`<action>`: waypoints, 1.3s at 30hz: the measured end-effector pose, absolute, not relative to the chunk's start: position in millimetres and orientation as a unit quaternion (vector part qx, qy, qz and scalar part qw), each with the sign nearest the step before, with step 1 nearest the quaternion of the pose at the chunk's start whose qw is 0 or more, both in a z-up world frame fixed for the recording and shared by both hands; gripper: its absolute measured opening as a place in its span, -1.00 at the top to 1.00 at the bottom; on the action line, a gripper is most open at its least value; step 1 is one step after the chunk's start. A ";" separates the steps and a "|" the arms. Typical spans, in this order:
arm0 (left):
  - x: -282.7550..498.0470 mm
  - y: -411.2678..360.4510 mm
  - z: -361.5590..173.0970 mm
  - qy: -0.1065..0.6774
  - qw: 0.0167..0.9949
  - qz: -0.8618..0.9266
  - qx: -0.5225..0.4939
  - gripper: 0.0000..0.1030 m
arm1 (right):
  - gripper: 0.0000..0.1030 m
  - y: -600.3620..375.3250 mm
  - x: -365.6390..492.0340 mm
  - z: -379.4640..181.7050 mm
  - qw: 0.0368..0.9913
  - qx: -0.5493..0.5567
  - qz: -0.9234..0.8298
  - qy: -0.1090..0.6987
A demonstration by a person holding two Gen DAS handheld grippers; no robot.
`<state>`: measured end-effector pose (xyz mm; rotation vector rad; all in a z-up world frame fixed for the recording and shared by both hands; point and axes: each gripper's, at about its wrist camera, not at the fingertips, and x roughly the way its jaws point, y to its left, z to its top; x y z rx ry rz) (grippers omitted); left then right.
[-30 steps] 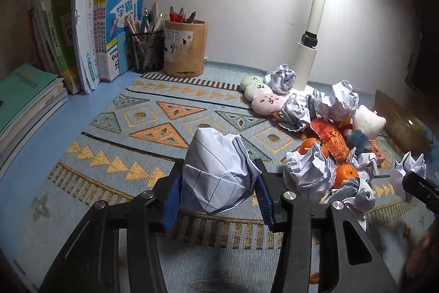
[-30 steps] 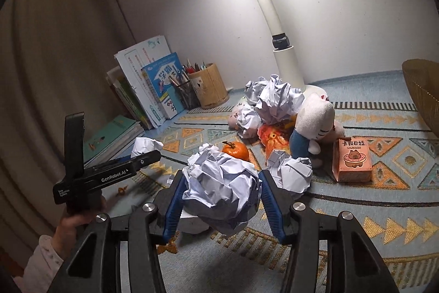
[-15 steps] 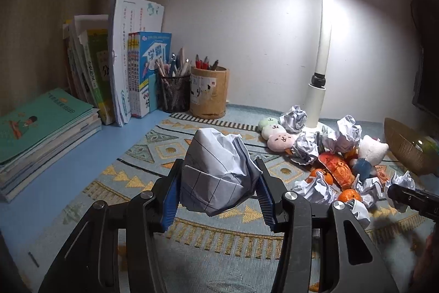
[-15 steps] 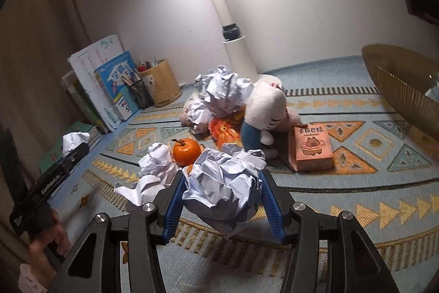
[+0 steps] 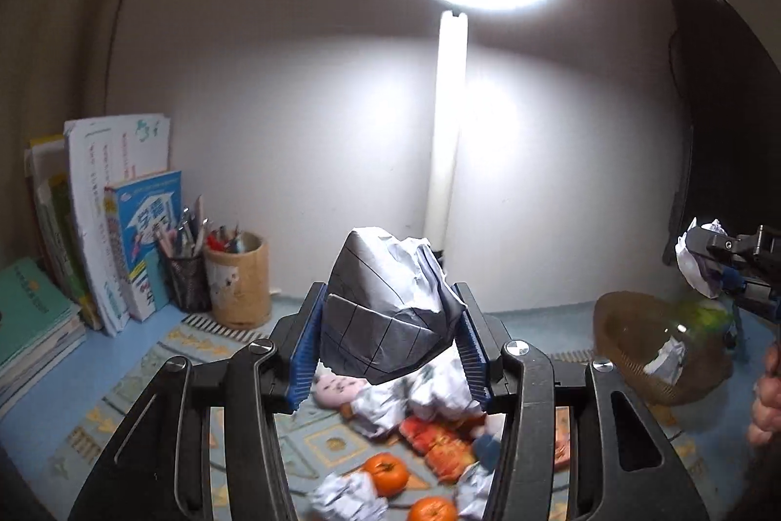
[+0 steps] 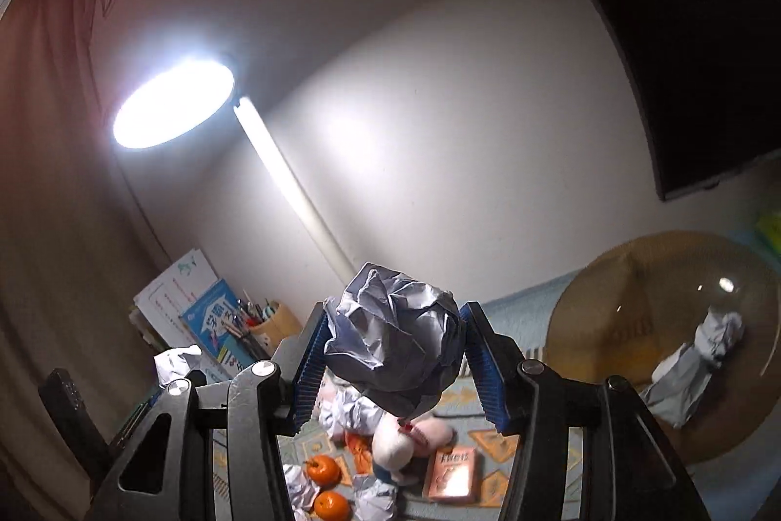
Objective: Organize objects
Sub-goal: 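Carry both paper balls over the brown bowl and open both grippers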
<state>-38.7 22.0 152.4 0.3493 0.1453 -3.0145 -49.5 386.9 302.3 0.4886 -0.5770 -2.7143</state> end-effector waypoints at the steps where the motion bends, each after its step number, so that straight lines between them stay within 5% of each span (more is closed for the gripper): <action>1: -48.7 35.4 158.1 0.050 0.041 -0.993 0.102 0.09 | -0.02 397.9 -49.9 313.1 0.151 0.156 -0.956 -0.196; 10: -143.4 156.7 182.9 0.116 -0.095 -0.985 0.086 0.09 | -0.03 496.8 -54.0 359.5 0.030 0.079 -0.982 -0.167; 17: -188.3 226.2 142.9 0.031 -0.140 -0.977 0.159 0.09 | -0.03 533.5 -76.5 325.9 -0.003 0.113 -0.975 -0.191; 29: -202.6 231.7 110.1 0.033 -0.154 -0.966 0.203 0.09 | -0.03 537.5 -103.8 302.6 -0.021 0.175 -0.968 -0.177; 31: -203.2 233.7 105.8 0.033 -0.161 -0.965 0.206 0.09 | -0.21 535.8 -108.5 299.5 -0.019 0.185 -0.967 -0.174; 32: -203.8 234.9 103.6 0.032 -0.167 -0.963 0.207 0.02 | -0.38 534.4 -112.3 297.4 -0.016 0.194 -0.966 -0.169; 33: -204.9 235.9 101.2 0.032 -0.174 -0.962 0.209 -0.07 | -0.85 532.7 -116.7 294.6 -0.019 0.206 -0.965 -0.160; 34: -207.3 237.0 97.9 0.034 -0.178 -0.959 0.218 -0.75 | -1.00 531.5 -121.1 291.0 -0.026 0.220 -0.963 -0.152; 35: -210.5 238.8 94.1 0.031 -0.181 -0.955 0.234 -1.00 | -1.00 530.7 -125.4 287.1 -0.035 0.236 -0.960 -0.143; 39: -208.7 242.7 83.8 0.006 -0.157 -0.960 0.230 -0.99 | -1.00 528.4 -130.6 282.5 -0.048 0.240 -0.958 -0.149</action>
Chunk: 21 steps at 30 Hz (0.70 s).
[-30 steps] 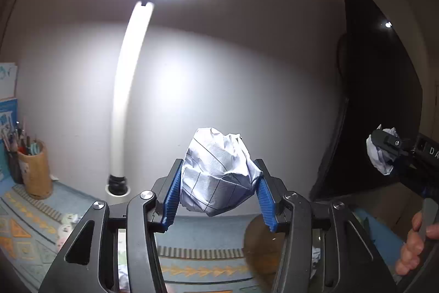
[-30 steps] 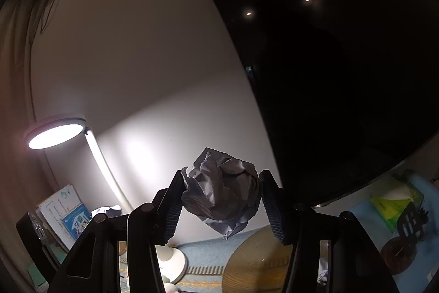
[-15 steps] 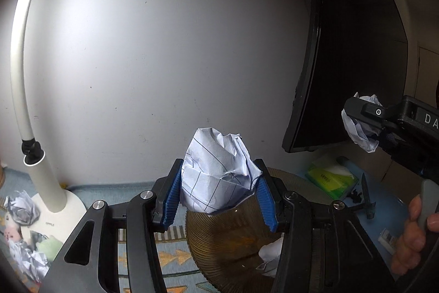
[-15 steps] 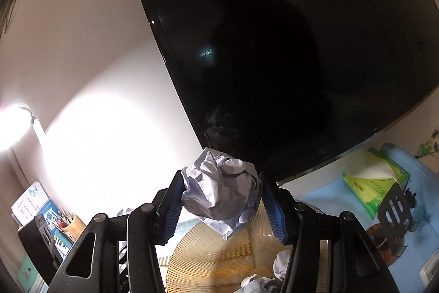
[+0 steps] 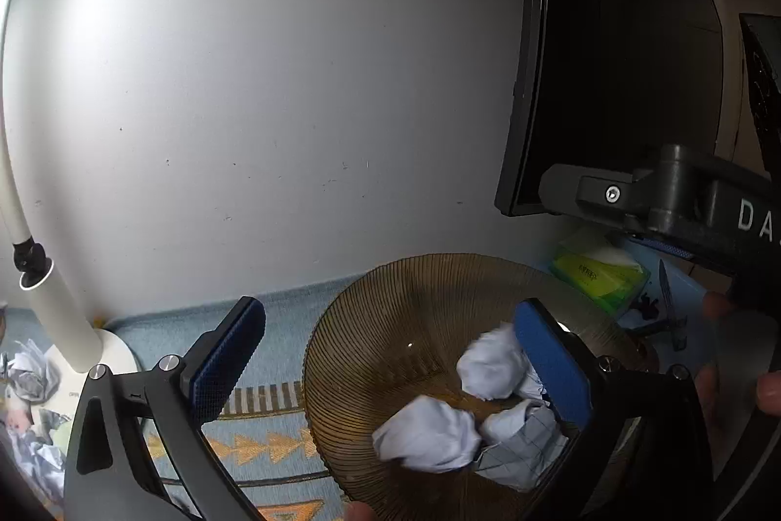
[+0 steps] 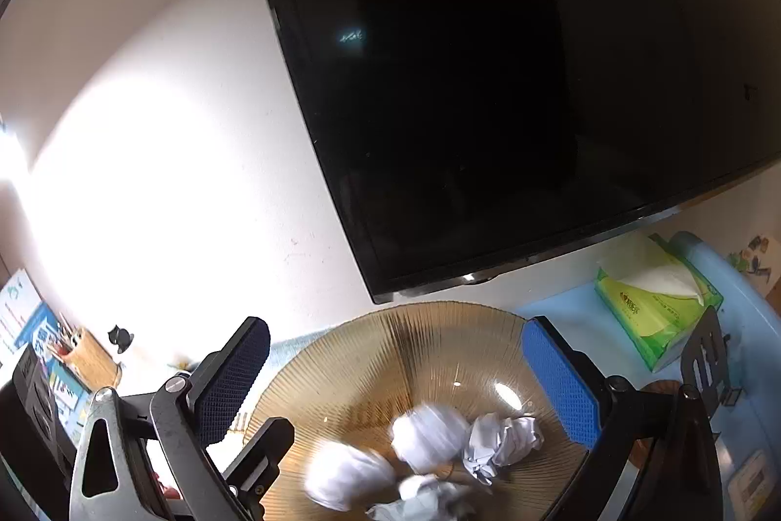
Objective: Organize objects
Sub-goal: 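Carry both paper balls over the brown bowl and open both grippers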
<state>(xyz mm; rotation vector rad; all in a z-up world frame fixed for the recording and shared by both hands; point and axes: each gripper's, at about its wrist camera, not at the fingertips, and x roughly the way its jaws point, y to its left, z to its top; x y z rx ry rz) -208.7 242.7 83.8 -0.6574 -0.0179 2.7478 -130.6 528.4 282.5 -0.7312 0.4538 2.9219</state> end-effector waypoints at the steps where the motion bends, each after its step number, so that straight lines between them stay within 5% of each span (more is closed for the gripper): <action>1: -210.4 242.2 82.0 -0.005 0.160 0.959 -0.233 -0.99 | -1.00 531.2 -129.5 284.6 0.045 -0.234 0.959 0.155; 11: -196.4 261.2 78.2 0.015 0.151 0.963 -0.224 -0.99 | -1.00 494.8 -115.6 298.7 0.034 -0.218 0.967 0.126; 21: -153.9 233.2 181.1 -0.006 0.144 0.969 -0.199 -0.99 | -1.00 447.2 -41.2 365.5 -0.010 -0.120 0.990 0.073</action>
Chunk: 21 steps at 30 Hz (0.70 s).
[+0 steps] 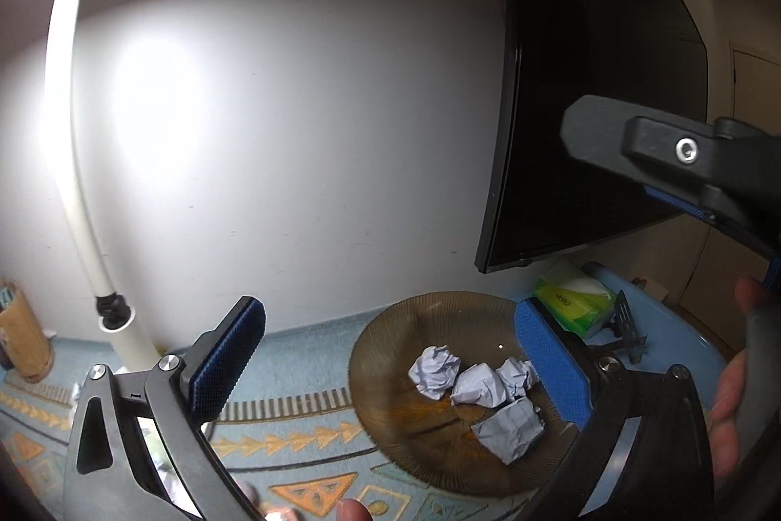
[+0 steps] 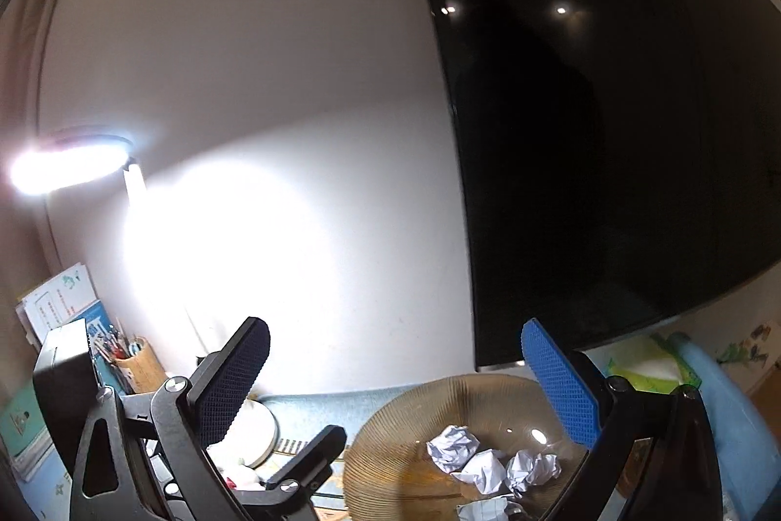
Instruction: Organize objects
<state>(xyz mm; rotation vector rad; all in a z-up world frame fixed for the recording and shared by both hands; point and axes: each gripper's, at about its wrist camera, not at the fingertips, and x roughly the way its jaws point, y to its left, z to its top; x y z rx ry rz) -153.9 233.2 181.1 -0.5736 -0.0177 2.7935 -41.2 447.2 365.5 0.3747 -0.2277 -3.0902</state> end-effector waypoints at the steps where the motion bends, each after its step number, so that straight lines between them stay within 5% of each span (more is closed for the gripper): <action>1: -140.8 217.8 184.7 -0.006 0.137 0.970 -0.203 -0.99 | -1.00 439.6 -31.3 370.3 0.022 0.112 -0.991 -0.074; 10: -58.7 61.0 158.1 0.060 -0.024 0.945 -0.322 -0.99 | -1.00 360.5 -3.3 336.4 0.104 0.177 -0.976 -0.073; 21: -20.0 0.0 34.2 -0.025 -0.046 0.896 -0.440 -0.99 | -1.00 253.2 -39.1 164.6 0.153 0.368 -0.917 -0.019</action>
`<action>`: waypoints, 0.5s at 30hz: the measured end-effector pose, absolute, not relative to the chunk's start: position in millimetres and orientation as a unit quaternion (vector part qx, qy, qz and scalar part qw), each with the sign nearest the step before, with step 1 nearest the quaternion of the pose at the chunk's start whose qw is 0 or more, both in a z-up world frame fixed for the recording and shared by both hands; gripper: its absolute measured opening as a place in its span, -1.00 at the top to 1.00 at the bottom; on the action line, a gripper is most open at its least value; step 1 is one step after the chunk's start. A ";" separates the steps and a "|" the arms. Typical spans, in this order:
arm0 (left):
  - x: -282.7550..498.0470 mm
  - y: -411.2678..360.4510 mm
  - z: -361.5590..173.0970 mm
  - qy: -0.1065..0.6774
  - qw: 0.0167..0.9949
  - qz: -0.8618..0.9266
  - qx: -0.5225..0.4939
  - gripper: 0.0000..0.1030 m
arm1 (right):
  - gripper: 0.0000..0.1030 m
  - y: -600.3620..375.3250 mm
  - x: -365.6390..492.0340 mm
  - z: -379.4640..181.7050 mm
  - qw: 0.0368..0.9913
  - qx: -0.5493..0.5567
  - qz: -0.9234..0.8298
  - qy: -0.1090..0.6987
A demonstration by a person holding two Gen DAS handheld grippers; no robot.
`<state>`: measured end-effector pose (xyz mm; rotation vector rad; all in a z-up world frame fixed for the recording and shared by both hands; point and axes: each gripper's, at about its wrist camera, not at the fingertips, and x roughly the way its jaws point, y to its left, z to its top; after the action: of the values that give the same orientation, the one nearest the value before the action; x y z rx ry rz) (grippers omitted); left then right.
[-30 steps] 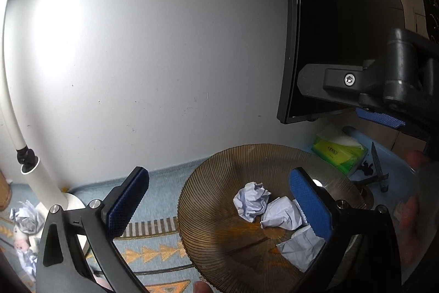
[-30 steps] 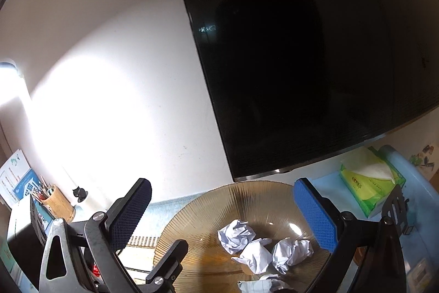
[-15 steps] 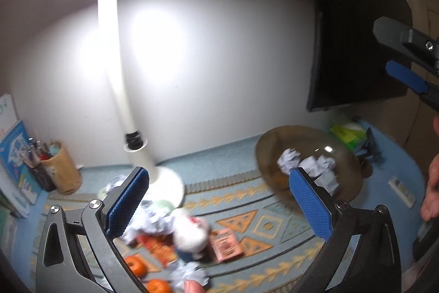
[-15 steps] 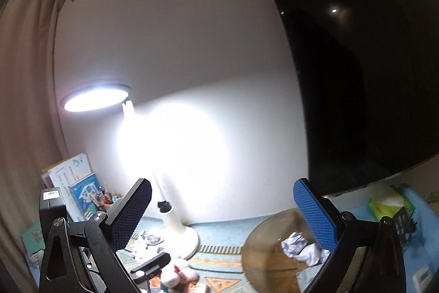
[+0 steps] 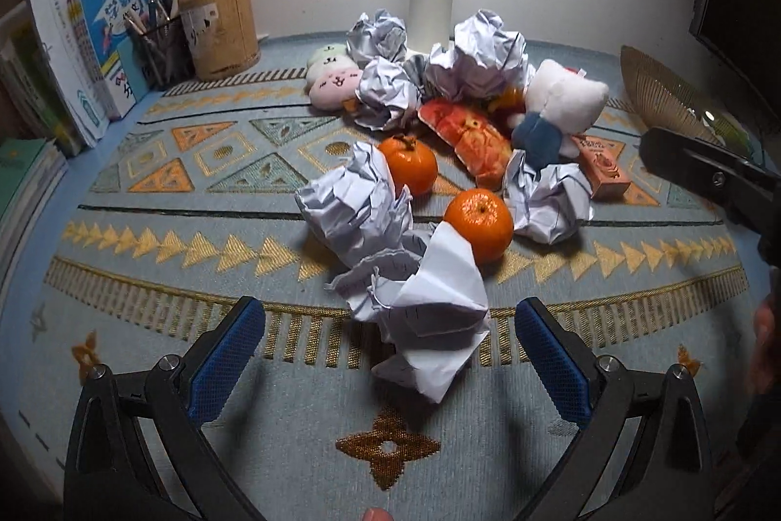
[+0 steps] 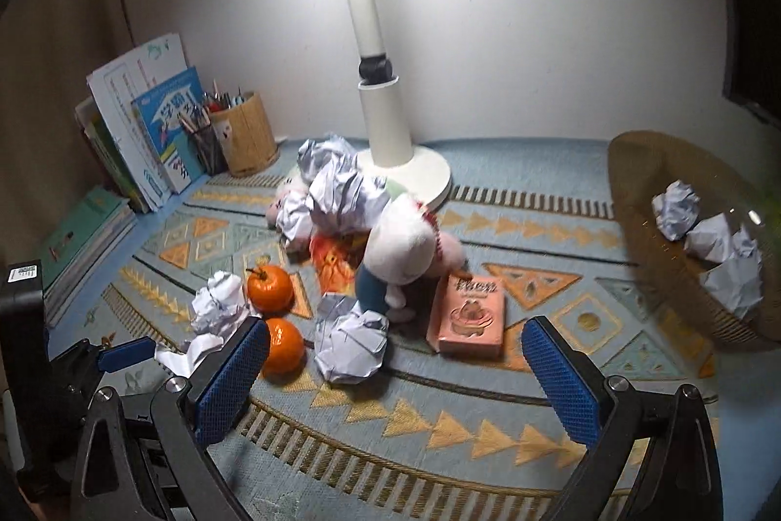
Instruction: Organize objects
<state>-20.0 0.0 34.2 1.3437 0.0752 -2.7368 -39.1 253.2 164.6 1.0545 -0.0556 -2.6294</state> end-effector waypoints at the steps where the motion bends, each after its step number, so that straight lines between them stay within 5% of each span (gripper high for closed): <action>1: -22.1 2.0 28.6 0.021 0.049 -0.894 0.444 -0.99 | -1.00 245.9 -46.6 152.7 0.154 0.381 -0.912 -0.018; 7: -28.3 3.8 15.0 0.033 0.057 -0.891 0.450 -1.00 | -1.00 233.3 -78.6 108.8 0.145 0.432 -0.889 -0.051; 15: -26.3 2.4 17.2 0.035 0.056 -0.890 0.451 -1.00 | -1.00 247.9 -75.2 121.9 0.153 0.423 -0.889 -0.083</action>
<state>-26.3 2.4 17.2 1.3677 0.1050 -2.7018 -75.2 247.9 121.9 1.2122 -0.2382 -2.5513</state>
